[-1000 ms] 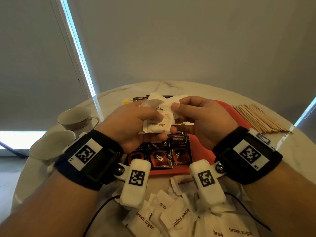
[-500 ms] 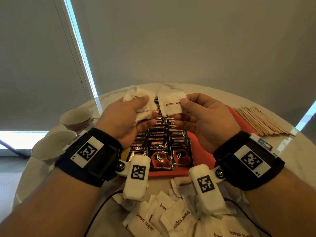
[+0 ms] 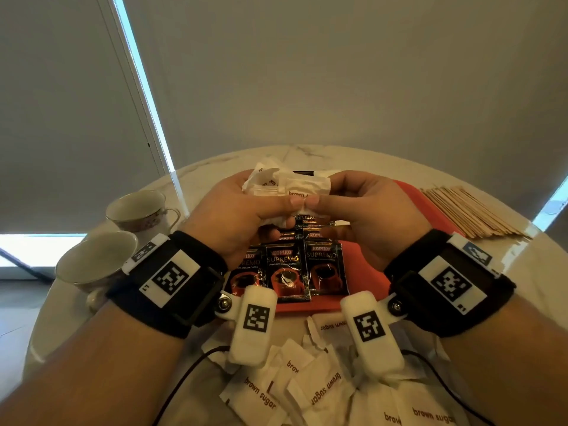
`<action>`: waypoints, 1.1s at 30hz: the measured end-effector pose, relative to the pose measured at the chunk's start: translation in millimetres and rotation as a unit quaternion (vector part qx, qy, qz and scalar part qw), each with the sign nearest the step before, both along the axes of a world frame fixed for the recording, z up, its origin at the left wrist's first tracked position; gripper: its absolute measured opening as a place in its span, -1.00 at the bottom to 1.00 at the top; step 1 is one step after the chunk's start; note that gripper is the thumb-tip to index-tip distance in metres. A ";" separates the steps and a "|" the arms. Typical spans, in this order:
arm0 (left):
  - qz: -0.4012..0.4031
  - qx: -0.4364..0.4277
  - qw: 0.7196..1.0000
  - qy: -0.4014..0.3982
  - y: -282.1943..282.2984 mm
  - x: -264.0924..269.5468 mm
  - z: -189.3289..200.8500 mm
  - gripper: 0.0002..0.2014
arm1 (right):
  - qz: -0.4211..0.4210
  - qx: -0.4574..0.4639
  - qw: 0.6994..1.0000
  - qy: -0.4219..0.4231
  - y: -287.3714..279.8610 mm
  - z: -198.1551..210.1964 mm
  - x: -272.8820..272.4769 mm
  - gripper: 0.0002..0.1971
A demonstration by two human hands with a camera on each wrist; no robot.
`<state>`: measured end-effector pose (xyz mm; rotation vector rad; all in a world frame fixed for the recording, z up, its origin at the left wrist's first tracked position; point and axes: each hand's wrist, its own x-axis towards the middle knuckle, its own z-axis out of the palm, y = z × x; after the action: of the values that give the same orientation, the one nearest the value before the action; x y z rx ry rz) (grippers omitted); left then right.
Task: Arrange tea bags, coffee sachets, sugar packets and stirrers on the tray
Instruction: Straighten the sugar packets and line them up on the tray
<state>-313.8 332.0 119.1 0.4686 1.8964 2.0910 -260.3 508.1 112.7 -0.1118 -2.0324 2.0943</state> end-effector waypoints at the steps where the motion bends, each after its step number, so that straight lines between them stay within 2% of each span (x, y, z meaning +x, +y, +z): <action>1: -0.001 0.008 1.000 -0.012 0.1 -0.1 0.0 -0.66 | -0.010 -0.005 1.000 -0.001 0.9 0.8 -0.3 -0.87; 5: -0.007 0.024 0.999 -0.026 0.7 -1.6 0.5 -0.65 | -0.033 -0.006 0.999 -0.002 2.4 0.8 -1.6 -0.92; 7: 0.002 0.032 0.999 -0.026 0.9 -2.9 -0.1 -0.66 | -0.017 0.017 1.000 0.001 1.3 2.8 -1.3 -0.98; 9: 0.011 0.040 0.999 -0.025 0.5 -4.8 -1.1 -0.66 | -0.010 0.028 1.000 -0.003 2.9 7.6 -2.0 -0.94; 12: 0.029 0.051 0.998 -0.034 -0.3 -9.1 -2.0 -0.59 | -0.063 0.020 0.998 -0.009 17.7 14.0 -8.4 -0.88; 16: 0.057 0.070 0.995 -0.050 -2.8 -15.4 -1.8 -0.61 | -0.152 0.014 0.983 -0.107 52.6 5.0 -22.5 -0.82; 19: 0.064 0.079 0.993 -0.058 -3.5 -17.1 -1.6 -0.63 | -0.143 0.049 0.961 -0.232 74.7 -10.1 -29.7 -0.83; 21: 0.063 0.074 0.993 -0.060 -3.8 -17.4 -1.0 -0.62 | -0.141 0.060 0.947 -0.282 83.7 -16.8 -32.8 -0.82; 30: 0.073 0.052 0.995 -0.045 -4.9 -21.0 -1.7 -0.60 | -0.140 0.109 0.936 -0.305 77.9 -15.6 -34.7 -0.91; 33: 0.070 0.045 0.996 -0.042 -5.1 -20.7 -1.0 -0.62 | -0.134 0.111 0.935 -0.309 75.7 -11.6 -32.2 -0.89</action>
<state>-334.5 326.9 118.1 0.2674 1.8414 2.2553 -292.4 583.8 101.0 -1.0640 -2.3888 1.7822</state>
